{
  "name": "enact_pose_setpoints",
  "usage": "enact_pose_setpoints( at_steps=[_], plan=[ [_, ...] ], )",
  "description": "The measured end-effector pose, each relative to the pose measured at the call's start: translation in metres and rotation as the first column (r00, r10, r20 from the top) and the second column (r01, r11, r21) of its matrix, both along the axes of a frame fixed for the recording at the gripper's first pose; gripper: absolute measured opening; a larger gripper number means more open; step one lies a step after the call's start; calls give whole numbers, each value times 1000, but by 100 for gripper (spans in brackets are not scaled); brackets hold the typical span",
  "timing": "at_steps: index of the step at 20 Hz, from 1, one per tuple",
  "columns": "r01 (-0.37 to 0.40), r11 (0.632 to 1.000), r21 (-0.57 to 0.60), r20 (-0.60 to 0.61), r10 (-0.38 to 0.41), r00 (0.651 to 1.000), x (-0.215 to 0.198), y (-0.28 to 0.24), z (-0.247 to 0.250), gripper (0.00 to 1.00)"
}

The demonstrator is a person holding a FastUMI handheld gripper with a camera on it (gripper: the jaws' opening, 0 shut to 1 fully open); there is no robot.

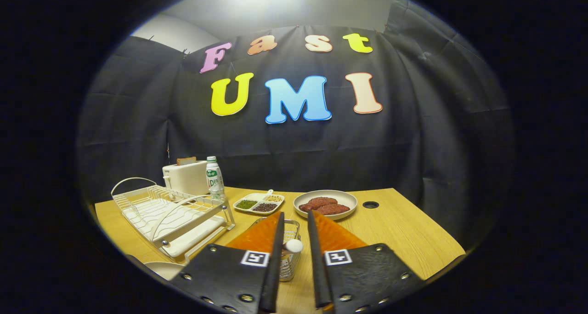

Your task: Take the plate from the dish rack, then take the spoon from the basket and place it into the plate.

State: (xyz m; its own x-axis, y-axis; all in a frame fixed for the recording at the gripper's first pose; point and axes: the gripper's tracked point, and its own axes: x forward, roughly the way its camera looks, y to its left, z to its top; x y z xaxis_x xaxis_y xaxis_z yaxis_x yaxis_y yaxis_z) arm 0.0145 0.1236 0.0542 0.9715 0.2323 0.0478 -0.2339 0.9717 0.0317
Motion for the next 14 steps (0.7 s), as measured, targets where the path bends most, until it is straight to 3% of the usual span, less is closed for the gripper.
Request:
enact_pose_setpoints(
  at_steps=[1, 3, 11, 12, 14],
  plan=[
    [-23, 1000, -4, -9, 23, 1000, -3, 8, -1, 19],
    [-34, 999, -9, -47, 34, 998, -8, 14, -2, 9],
    [14, 1000, -14, -64, -15, 998, -21, 9, 51, 8],
    [35, 999, -23, -72, -36, 997, -21, 6, 56, 2],
    [42, 999, -6, -73, -42, 996, -26, 1, 70, 2]
  ],
)
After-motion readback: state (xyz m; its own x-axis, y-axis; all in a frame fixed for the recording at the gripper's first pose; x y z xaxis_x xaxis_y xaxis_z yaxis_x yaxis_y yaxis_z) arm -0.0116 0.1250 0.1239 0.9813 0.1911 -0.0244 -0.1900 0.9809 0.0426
